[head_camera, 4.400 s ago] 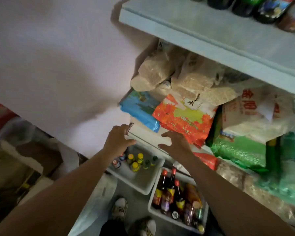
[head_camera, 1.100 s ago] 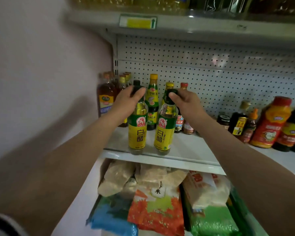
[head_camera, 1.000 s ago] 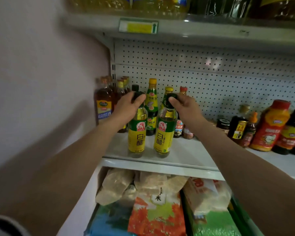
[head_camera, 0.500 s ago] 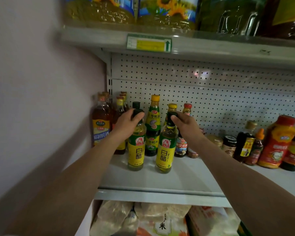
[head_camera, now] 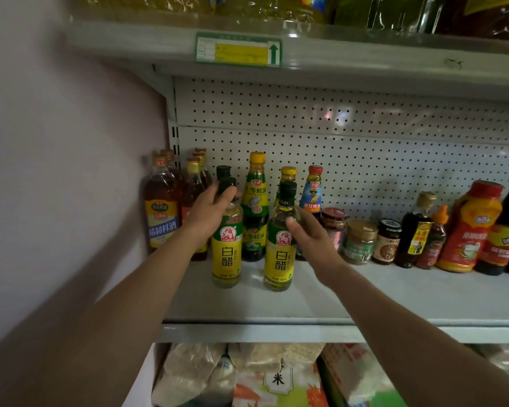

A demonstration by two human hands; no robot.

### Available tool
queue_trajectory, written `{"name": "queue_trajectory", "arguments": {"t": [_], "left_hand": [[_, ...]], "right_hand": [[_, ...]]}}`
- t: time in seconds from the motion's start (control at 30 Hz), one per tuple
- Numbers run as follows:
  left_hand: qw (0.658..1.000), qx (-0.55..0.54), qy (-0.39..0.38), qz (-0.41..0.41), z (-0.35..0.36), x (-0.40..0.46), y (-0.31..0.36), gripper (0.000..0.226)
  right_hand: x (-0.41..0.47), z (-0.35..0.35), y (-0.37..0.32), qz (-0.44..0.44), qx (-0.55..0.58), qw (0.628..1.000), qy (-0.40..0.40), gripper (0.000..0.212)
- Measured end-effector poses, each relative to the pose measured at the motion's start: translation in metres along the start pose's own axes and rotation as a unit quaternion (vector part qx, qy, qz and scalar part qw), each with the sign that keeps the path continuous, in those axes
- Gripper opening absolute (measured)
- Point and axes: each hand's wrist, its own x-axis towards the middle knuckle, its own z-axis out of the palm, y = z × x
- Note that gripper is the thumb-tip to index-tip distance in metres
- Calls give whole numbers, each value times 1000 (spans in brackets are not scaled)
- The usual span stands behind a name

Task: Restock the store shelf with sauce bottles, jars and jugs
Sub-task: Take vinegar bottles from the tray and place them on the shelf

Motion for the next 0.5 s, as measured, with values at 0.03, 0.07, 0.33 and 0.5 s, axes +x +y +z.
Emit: {"name": "queue_trajectory", "arguments": {"t": [0.03, 0.07, 0.33, 0.5], "left_hand": [[1000, -7, 9, -5, 2, -5, -4, 33], [1000, -18, 22, -13, 5, -11, -10, 43], [992, 46, 54, -101, 17, -57, -72, 79], [986, 108, 72, -102, 18, -52, -77, 70]], "right_hand": [[-6, 1, 13, 4, 9, 1000, -3, 30], [-12, 1, 25, 6, 12, 1000, -7, 29], [-25, 5, 90, 21, -66, 998, 7, 42], [-22, 7, 97, 20, -76, 997, 24, 47]]}}
